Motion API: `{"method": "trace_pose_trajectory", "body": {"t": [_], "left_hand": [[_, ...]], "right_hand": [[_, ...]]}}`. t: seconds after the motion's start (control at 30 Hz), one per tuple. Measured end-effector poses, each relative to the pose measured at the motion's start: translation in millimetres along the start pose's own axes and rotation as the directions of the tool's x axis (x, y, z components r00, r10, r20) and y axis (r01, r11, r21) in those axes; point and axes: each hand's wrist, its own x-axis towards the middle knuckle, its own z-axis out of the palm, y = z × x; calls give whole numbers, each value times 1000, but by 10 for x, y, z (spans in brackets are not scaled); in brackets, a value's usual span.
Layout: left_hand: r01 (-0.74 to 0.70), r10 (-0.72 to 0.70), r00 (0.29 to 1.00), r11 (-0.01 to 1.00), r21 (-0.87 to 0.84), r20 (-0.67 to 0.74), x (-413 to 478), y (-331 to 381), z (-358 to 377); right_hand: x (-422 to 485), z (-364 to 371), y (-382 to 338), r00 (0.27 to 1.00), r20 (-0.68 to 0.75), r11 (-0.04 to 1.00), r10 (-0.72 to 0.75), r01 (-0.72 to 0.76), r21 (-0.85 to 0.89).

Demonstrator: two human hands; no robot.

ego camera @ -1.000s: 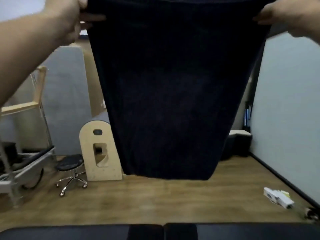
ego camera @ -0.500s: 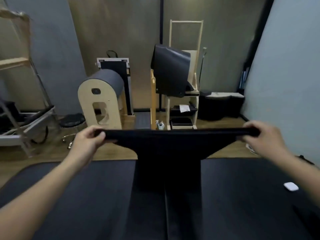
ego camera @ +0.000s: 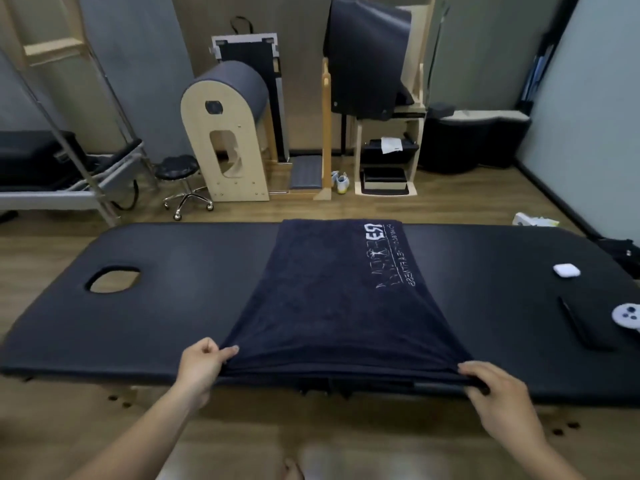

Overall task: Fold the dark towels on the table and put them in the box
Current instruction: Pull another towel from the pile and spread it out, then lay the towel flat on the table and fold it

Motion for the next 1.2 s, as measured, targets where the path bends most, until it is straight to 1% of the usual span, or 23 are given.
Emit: {"method": "trace_pose_trajectory", "body": {"t": [0.13,0.23,0.33,0.4,0.5,0.6,0.67,0.73,0.87,0.97,1.03,1.1,1.13,1.2], "left_hand": [[138,-138,990,989,51,3,-382,-516,-130],[166,-166,986,983,79,-1,-653,-810,-142],[211,-211,977,977,26,-2,-862,-978,-152],[209,-209,978,978,-1,-5,-911,-1077,-161],[215,-215,977,972,-94,9,-976,-1149,-169],[256,-250,966,959,-125,62,-1045,-1274,-208],[298,-288,950,952,-76,118,-1096,-1383,-252],[295,-292,945,955,-3,147,-1120,-1476,-283],[203,-213,972,974,99,96,-1138,-1565,-278],[186,-204,977,961,207,67,-1161,-1668,-270],[188,-212,976,936,296,52,-1181,-1786,-313],[156,-191,980,900,406,48,-1180,-1950,-397],[136,-179,983,871,472,48,-1182,-2017,-438],[117,-182,982,788,605,47,-1229,-2048,-495]], "right_hand": [[-519,165,330,999,25,999,-39,39,11],[-791,247,531,992,123,999,4,-11,52],[-996,313,636,987,162,1000,-12,7,28],[-1084,337,656,987,158,1000,-10,6,29],[-1199,364,668,990,142,1000,13,-16,22],[-1309,411,702,986,156,998,53,-55,9],[-1396,476,739,986,163,999,37,-36,-6],[-1480,542,777,987,156,999,40,-41,-1],[-1647,672,851,975,203,995,95,-96,-9],[-1762,818,952,953,275,991,128,-114,-65],[-1815,888,1003,941,302,986,152,-125,-108],[-1838,832,943,895,400,980,199,-174,-99],[-1850,826,927,870,446,977,211,-183,-107],[-1904,818,930,841,495,975,217,-167,-145]]}}
